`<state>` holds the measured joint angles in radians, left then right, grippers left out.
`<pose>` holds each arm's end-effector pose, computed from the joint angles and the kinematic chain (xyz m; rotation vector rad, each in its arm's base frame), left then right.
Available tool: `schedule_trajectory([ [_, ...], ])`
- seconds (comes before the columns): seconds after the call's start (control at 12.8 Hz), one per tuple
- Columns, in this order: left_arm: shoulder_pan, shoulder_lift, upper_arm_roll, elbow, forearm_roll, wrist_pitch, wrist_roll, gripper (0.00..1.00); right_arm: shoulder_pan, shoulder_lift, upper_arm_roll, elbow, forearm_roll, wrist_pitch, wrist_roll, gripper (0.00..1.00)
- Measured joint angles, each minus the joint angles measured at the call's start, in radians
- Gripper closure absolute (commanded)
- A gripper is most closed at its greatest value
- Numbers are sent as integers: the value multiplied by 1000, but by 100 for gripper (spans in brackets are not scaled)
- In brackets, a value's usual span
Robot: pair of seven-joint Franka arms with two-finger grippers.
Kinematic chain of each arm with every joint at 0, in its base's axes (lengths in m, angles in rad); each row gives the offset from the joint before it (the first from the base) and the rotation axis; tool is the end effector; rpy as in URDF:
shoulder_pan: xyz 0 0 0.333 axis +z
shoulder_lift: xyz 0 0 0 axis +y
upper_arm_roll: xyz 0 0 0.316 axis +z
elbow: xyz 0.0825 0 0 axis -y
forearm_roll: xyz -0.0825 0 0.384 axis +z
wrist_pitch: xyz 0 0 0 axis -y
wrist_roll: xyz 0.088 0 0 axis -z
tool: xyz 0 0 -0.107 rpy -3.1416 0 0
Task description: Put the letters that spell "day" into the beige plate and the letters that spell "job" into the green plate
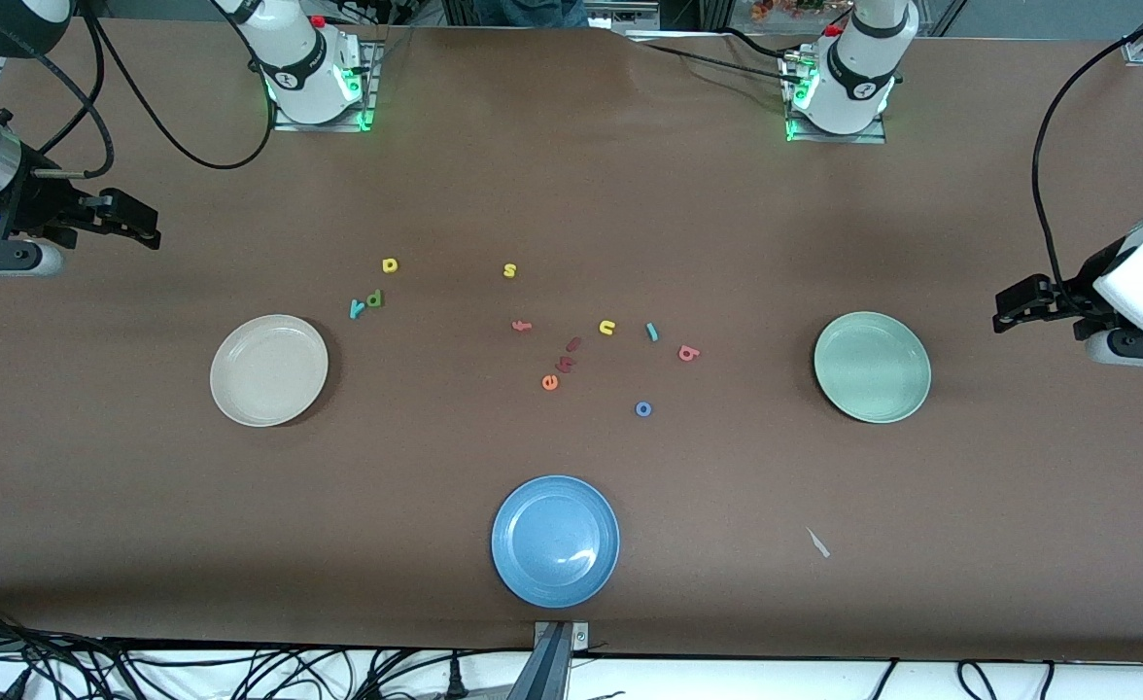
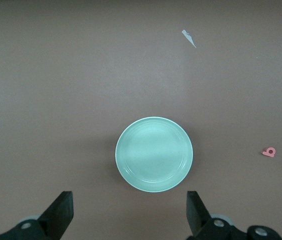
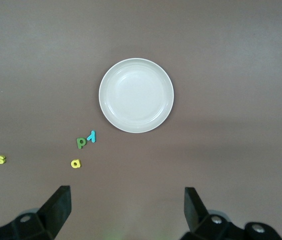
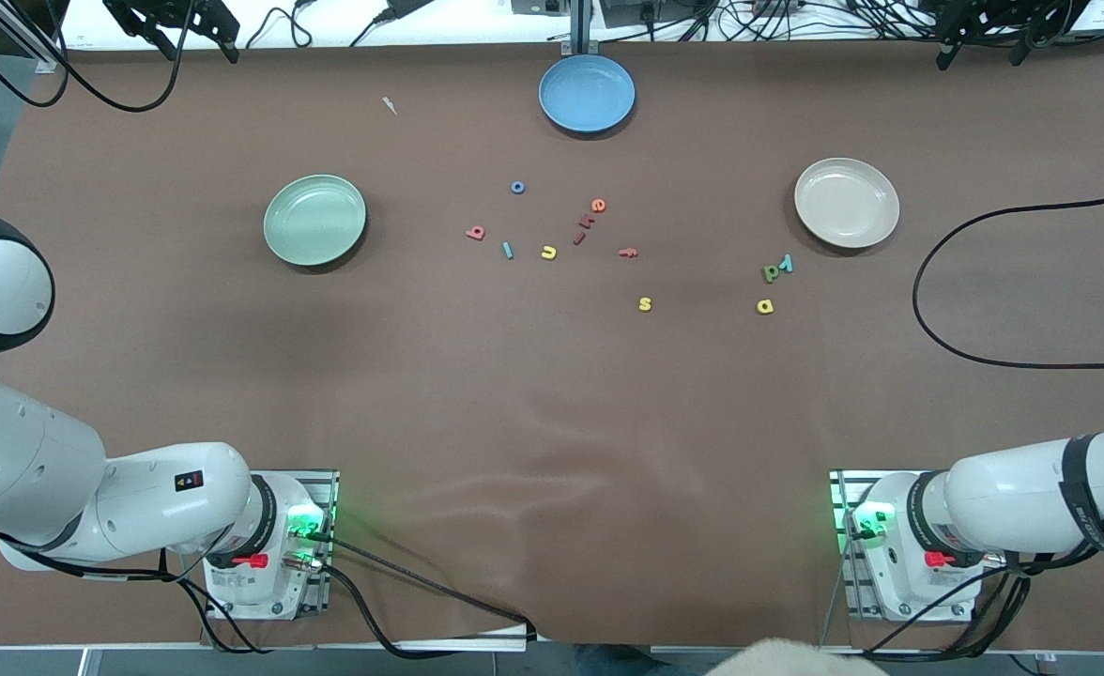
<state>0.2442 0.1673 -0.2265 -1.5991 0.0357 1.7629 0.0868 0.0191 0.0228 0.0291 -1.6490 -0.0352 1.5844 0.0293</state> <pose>0.6131 0.0233 0.5322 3.1372 -0.1143 0.0015 0.5579 0.0230 0.5762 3.1007 0.0325 -0.1334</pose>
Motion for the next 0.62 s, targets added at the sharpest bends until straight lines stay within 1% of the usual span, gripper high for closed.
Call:
schedule_trajectory([
  [0.62, 1, 0, 0, 0, 0, 0, 0, 0, 0, 7, 1, 0, 0, 0, -1, 0],
])
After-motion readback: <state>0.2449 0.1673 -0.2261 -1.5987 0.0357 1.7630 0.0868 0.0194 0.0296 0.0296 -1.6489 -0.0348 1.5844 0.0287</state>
